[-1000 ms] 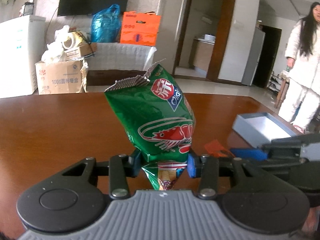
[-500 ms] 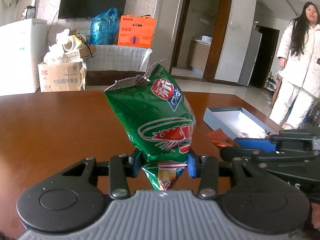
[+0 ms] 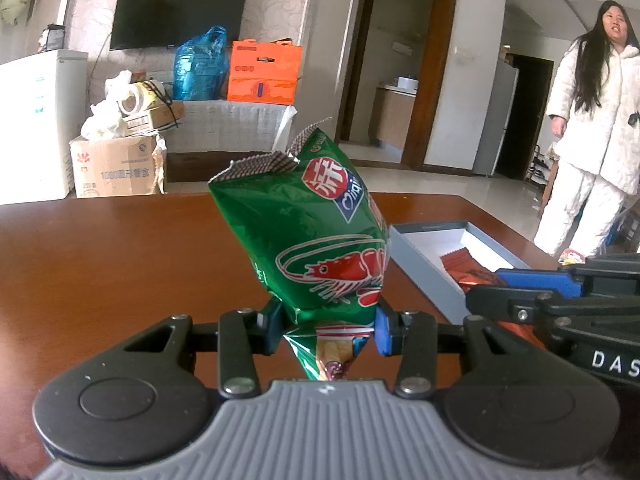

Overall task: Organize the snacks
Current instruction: 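Carry the green bag with the left gripper while the right carries the orange bar over the box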

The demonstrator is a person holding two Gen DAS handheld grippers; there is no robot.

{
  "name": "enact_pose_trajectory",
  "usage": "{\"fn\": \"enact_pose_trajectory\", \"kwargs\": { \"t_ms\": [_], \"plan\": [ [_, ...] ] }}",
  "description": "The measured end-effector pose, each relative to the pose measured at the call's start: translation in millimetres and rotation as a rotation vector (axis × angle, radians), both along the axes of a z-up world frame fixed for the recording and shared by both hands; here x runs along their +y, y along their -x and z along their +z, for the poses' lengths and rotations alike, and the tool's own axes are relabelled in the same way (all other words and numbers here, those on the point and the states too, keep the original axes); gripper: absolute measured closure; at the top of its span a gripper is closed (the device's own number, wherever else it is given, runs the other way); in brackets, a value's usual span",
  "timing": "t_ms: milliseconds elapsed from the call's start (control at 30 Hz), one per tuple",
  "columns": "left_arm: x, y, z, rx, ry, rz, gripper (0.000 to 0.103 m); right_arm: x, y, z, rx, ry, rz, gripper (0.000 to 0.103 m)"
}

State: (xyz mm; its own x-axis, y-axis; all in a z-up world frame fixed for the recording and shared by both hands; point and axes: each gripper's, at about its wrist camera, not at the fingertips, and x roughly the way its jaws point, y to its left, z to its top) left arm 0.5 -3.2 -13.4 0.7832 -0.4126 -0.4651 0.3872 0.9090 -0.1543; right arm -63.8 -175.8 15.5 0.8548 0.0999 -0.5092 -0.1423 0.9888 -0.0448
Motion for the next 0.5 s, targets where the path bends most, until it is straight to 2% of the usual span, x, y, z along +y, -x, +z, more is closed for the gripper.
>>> {"fn": "enact_pose_trajectory", "kwargs": {
  "t_ms": [200,500],
  "plan": [
    [-38.8,-12.3,2.4,-0.012,-0.01,-0.052,0.061,-12.4,0.8,-1.5,0.003,0.0,-0.044,0.08],
    [-93.6,-31.8,4.8,-0.016,0.015,-0.128,0.061,-49.7,1.3,-3.7,-0.006,-0.016,-0.178,0.08]
  ]
}}
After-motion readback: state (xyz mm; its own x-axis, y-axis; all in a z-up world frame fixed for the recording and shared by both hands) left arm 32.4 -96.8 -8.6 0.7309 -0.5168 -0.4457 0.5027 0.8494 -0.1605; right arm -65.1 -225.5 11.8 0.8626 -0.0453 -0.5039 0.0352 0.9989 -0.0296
